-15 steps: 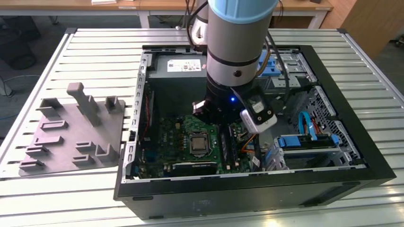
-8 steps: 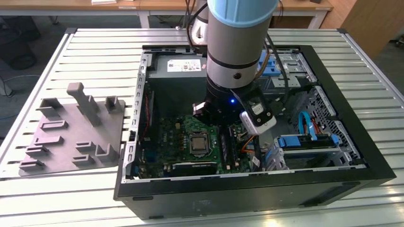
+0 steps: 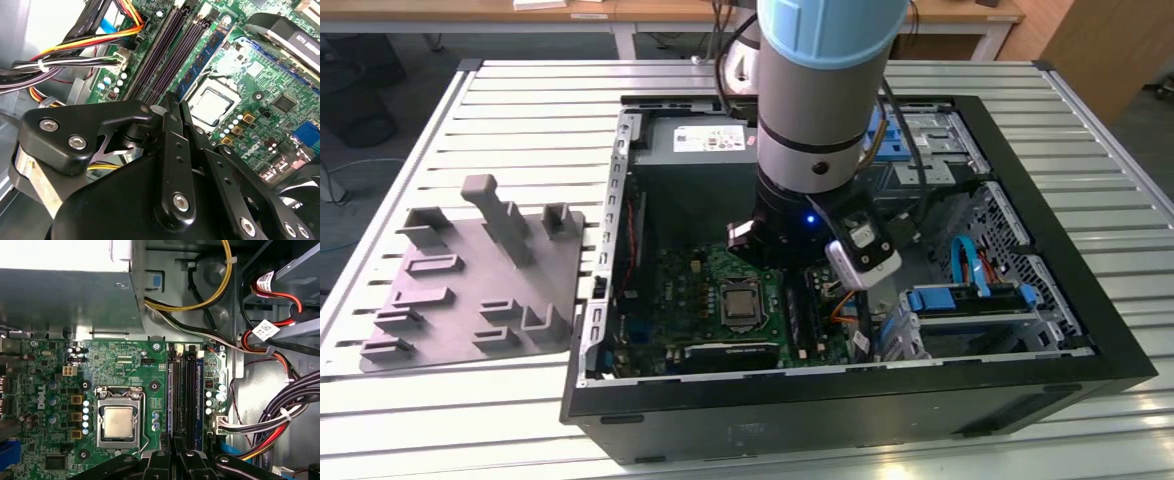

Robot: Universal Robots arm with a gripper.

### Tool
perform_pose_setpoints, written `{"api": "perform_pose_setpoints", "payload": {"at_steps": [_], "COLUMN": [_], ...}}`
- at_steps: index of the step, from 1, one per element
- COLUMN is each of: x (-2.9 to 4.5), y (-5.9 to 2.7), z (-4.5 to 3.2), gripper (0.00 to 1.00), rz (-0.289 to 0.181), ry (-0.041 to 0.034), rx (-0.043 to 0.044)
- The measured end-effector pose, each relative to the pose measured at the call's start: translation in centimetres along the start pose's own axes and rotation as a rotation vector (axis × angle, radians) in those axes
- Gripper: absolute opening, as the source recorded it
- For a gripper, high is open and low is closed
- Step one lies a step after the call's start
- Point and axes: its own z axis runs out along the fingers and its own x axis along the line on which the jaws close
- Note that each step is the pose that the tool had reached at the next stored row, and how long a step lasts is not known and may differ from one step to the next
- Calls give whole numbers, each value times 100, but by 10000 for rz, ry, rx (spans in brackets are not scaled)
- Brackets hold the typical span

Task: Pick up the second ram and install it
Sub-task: 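Insert the second ram into the second slot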

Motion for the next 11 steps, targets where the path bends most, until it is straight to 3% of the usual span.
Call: {"api": "perform_pose_setpoints", "payload": {"at_steps": [11], "x": [3], "y": [3], "z": [102], "gripper": [14], "rz": [-1], "ry": [0], "rx": [-3]}}
